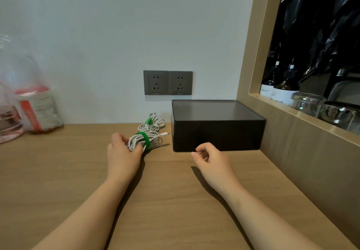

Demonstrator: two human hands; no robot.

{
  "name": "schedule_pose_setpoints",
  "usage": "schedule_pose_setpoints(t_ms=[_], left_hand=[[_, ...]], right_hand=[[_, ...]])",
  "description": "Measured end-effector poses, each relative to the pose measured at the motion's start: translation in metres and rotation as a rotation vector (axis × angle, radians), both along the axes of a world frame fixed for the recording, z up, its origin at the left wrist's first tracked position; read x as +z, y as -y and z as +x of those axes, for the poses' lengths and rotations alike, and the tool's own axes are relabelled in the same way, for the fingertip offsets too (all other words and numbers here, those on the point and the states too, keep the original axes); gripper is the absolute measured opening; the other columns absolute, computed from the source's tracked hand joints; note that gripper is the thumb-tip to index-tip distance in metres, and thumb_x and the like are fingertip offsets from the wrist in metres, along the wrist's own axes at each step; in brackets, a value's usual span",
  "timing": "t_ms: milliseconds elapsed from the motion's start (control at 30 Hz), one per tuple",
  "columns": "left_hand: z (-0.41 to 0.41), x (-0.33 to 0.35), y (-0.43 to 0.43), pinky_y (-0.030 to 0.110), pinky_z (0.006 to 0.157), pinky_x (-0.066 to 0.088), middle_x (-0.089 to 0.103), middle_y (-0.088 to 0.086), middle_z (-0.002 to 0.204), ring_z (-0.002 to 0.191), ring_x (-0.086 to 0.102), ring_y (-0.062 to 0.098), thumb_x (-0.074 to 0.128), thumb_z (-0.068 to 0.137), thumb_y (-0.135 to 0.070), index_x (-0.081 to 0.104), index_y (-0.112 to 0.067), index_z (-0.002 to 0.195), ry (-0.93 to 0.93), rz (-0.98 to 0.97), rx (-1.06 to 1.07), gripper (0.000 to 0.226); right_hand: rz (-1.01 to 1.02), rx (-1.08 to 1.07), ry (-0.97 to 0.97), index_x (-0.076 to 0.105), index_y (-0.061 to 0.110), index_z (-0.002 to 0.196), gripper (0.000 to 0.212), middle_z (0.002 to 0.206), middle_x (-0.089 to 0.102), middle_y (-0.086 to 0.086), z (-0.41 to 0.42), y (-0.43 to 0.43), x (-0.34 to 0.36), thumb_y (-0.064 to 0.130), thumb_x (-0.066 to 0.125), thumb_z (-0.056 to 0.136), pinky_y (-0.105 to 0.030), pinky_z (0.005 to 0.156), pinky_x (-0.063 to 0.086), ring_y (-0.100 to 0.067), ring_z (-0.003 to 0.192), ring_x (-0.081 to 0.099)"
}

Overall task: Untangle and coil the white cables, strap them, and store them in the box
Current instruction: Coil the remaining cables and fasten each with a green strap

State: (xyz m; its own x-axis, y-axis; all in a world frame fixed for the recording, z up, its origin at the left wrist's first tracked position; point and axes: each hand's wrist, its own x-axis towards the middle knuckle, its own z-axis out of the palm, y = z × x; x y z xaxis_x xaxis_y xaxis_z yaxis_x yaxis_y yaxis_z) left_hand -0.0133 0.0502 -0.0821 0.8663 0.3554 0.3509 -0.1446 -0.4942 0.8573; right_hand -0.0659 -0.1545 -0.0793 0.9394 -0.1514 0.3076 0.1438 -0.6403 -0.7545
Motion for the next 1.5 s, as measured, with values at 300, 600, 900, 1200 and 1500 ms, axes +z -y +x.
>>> schedule_pose_setpoints(t_ms=[300, 600, 900, 1200, 1500], left_hand=[[0.029, 0.014, 0.003, 0.039, 0.077, 0.041, 0.059, 0.012, 0.088, 0.090, 0.056, 0.032, 0.043, 0.096, -0.033, 0.048, -0.013, 0.077, -0.122, -0.231, -0.006, 0.028], [0.115, 0.017, -0.013, 0.044, 0.105, 0.040, 0.042, 0.017, 0.138, 0.124, 0.048, 0.032, 0.051, 0.089, -0.001, 0.064, -0.028, 0.097, -0.196, -0.082, -0.404, 0.031], [0.142, 0.029, 0.018, 0.033, 0.095, 0.036, 0.055, 0.013, 0.125, 0.112, 0.046, 0.023, 0.041, 0.096, -0.030, 0.062, -0.012, 0.109, -0.466, 0.410, -0.433, 0.031], [0.090, 0.016, -0.006, 0.047, 0.103, 0.033, 0.044, 0.015, 0.138, 0.122, 0.042, 0.040, 0.025, 0.095, -0.055, 0.061, -0.023, 0.123, -0.395, 0.520, -0.046, 0.055], [-0.026, 0.011, 0.001, 0.043, 0.100, 0.030, 0.037, 0.012, 0.131, 0.117, 0.040, 0.037, 0.048, 0.089, -0.038, 0.059, -0.037, 0.107, -0.335, 0.730, -0.052, 0.022]], right_hand=[[-0.448, 0.164, 0.269, 0.058, 0.019, 0.115, 0.031, 0.111, 0.058, 0.004, 0.025, -0.035, -0.002, 0.037, 0.046, 0.093, -0.028, 0.086, 0.045, -0.013, 0.104, 0.051], [-0.450, 0.323, 0.163, 0.043, 0.033, 0.124, 0.041, 0.143, 0.028, 0.008, 0.058, -0.079, 0.001, 0.036, 0.055, 0.085, -0.037, 0.092, 0.045, -0.021, 0.122, 0.041], [-0.395, 0.205, 0.155, 0.042, 0.026, 0.120, 0.041, 0.136, 0.034, 0.005, 0.059, -0.080, -0.002, 0.024, 0.055, 0.081, -0.038, 0.080, 0.053, -0.018, 0.107, 0.050], [-0.387, 0.192, 0.101, 0.042, 0.024, 0.118, 0.036, 0.126, 0.043, 0.007, 0.012, -0.060, 0.006, 0.024, 0.055, 0.085, -0.030, 0.083, 0.053, -0.013, 0.106, 0.052], [-0.424, 0.052, 0.089, 0.045, 0.030, 0.114, 0.032, 0.118, 0.048, 0.012, -0.066, -0.015, 0.005, 0.030, 0.056, 0.084, -0.032, 0.083, 0.051, -0.010, 0.102, 0.053]])
